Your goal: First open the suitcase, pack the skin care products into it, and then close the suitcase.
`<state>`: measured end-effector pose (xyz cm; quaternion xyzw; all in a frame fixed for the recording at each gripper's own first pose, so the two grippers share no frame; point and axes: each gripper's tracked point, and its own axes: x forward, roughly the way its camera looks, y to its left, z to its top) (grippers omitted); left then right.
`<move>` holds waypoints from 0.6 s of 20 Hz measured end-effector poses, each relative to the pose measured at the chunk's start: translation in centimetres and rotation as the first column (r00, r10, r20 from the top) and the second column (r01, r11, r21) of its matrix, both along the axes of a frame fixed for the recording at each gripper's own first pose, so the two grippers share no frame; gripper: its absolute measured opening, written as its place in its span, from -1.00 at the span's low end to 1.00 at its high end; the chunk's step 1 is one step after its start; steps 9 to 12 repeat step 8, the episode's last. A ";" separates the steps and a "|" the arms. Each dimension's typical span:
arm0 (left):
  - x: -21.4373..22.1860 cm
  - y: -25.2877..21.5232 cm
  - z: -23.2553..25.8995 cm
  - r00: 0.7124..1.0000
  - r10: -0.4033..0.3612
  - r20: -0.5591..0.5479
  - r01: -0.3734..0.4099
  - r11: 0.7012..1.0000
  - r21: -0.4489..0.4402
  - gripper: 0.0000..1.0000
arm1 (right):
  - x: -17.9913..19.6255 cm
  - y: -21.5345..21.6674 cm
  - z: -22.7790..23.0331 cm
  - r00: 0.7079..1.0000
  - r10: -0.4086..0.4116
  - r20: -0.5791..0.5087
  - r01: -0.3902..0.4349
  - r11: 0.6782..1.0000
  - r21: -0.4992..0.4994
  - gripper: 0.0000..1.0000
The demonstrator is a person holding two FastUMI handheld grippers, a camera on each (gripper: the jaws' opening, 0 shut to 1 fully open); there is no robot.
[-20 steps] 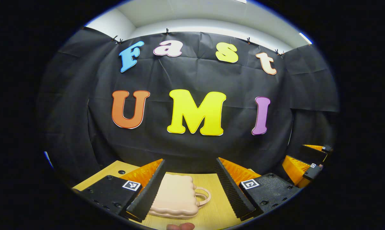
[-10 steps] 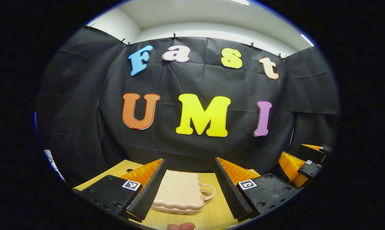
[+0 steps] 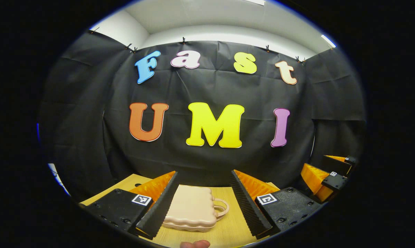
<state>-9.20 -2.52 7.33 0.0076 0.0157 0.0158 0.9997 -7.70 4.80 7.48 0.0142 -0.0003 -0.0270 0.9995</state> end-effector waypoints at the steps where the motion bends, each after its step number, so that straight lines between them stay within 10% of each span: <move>1: -0.1 -0.2 0.0 1.000 -0.001 0.000 0.001 1.000 0.003 0.89 | 0.0 -0.2 0.0 1.000 0.000 0.000 0.000 1.000 0.003 0.60; 12: -0.1 -0.9 0.0 1.000 0.001 -0.002 -0.001 1.000 0.008 0.89 | -0.1 -1.2 -0.1 1.000 0.004 -0.003 -0.004 1.000 0.011 0.60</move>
